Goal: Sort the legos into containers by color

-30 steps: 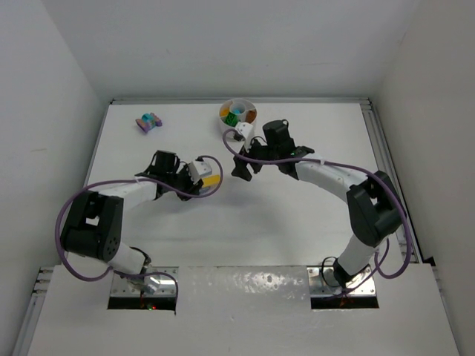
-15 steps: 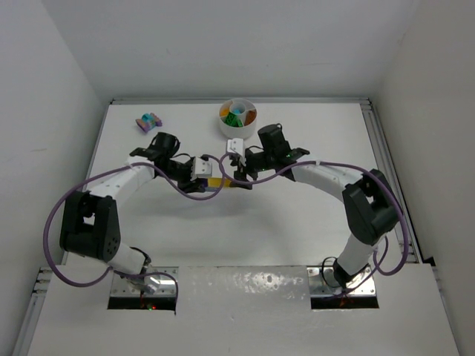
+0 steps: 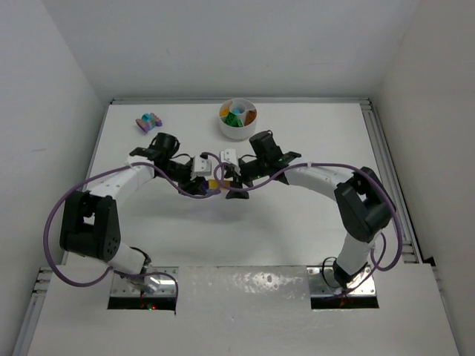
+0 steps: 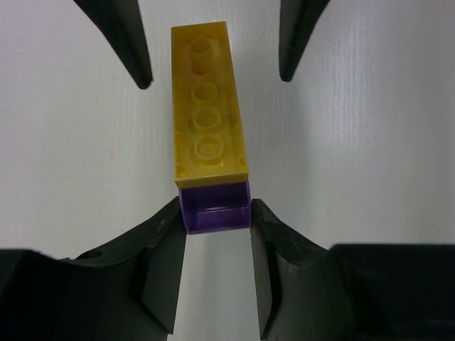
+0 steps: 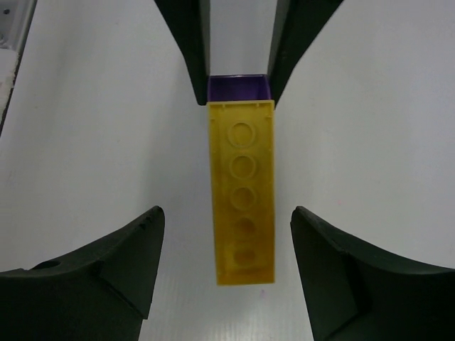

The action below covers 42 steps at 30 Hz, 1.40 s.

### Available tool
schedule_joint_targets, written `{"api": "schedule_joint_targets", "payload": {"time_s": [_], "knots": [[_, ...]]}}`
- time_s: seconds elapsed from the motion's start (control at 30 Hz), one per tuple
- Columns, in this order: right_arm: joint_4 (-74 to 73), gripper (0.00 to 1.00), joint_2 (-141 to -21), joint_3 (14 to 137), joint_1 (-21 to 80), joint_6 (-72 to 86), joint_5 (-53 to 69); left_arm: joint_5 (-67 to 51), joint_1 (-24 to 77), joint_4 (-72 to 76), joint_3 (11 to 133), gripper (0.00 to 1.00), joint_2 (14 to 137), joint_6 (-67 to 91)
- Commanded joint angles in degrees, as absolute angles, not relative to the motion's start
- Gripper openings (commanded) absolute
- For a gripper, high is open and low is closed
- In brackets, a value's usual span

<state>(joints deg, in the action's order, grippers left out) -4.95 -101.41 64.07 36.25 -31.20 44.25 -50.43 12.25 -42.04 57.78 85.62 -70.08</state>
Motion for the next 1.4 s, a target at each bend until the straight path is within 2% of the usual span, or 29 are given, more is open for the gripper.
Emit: {"api": "schedule_joint_targets", "payload": {"time_s": [0.0,0.03,0.13,0.17,0.27,0.37,0.4,0.57,0.77,0.97,1.1,1.37], "knots": [[-4.7,0.70,-102.0,66.1,37.1,-31.6,47.5,-53.0,11.8,-39.6,59.7,0.00,85.7,-68.4],[-4.6,0.68,-102.2,66.2,37.4,-31.1,47.2,-53.0,11.8,-39.6,59.8,0.00,85.7,-68.0],[-2.6,0.55,-103.1,66.1,37.5,-28.9,46.3,-53.5,11.8,-39.3,59.9,0.00,85.4,-67.7],[-0.6,0.48,-103.2,65.5,37.5,-27.5,45.0,-53.6,11.8,-39.3,60.0,0.00,85.4,-67.5],[1.8,0.37,-103.4,64.9,37.5,-24.9,43.2,-54.1,11.7,-39.1,60.2,0.00,85.1,-66.6],[3.0,0.07,-103.6,65.2,37.5,-21.9,41.9,-53.7,11.7,-38.3,60.3,0.00,84.9,-64.4],[3.1,0.00,-103.6,65.6,37.4,-21.2,41.5,-53.4,11.7,-38.1,60.3,0.00,84.9,-64.1],[5.8,0.00,-102.1,64.1,36.3,-13.3,39.6,-49.7,11.7,-36.0,59.6,0.00,84.9,-59.5],[23.5,0.00,-98.4,54.6,31.8,-0.9,39.4,-47.2,11.7,-32.2,57.8,0.00,84.1,-54.9],[29.7,0.00,-97.0,51.1,29.4,5.4,37.8,-46.3,11.7,-29.1,57.4,0.00,84.2,-49.2],[31.2,0.00,-96.5,50.7,27.8,6.9,36.2,-44.8,11.5,-28.3,58.0,0.00,84.5,-46.3],[40.4,0.00,-96.0,51.5,21.2,20.3,33.1,-39.0,10.0,-21.9,60.0,0.00,85.0,-35.0]]}}
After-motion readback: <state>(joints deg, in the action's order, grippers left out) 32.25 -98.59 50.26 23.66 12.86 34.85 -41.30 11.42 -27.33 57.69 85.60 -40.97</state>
